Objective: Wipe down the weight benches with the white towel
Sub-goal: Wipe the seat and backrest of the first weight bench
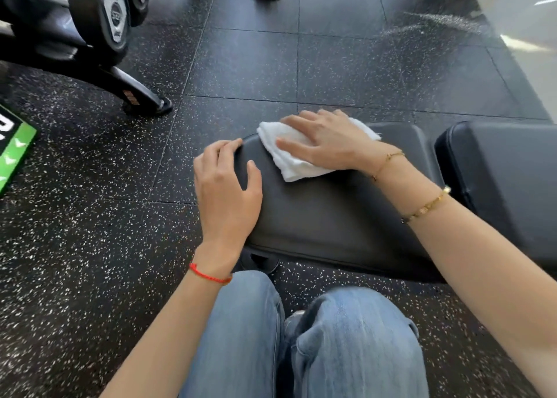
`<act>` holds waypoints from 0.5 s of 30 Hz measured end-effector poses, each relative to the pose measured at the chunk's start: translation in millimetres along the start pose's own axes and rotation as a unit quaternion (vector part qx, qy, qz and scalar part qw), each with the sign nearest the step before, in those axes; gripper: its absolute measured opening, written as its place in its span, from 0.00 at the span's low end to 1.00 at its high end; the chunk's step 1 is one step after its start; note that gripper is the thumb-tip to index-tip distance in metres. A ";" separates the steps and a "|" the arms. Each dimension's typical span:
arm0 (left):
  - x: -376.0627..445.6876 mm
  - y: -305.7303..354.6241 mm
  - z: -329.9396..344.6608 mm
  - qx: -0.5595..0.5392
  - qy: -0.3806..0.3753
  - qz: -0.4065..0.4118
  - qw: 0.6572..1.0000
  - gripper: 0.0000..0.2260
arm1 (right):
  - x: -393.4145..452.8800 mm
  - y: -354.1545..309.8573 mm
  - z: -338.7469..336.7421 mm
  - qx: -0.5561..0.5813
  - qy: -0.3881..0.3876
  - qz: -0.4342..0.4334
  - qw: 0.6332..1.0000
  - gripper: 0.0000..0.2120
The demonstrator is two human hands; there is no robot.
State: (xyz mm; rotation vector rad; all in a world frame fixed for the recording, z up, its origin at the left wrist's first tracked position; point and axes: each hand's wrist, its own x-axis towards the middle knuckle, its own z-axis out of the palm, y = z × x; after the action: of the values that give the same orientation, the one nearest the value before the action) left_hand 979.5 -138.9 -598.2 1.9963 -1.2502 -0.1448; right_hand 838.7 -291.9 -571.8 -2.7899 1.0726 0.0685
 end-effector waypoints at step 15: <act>-1.2 1.7 0.2 0.012 -0.006 -0.006 1.000 0.17 | 9.3 10.4 -0.5 0.045 0.008 -0.041 0.998 0.25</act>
State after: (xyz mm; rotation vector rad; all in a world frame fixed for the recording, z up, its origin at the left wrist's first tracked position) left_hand 977.5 -138.5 -597.6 2.0272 -1.2543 -0.1485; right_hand 838.7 -305.7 -573.5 -2.7551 0.9396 -0.0116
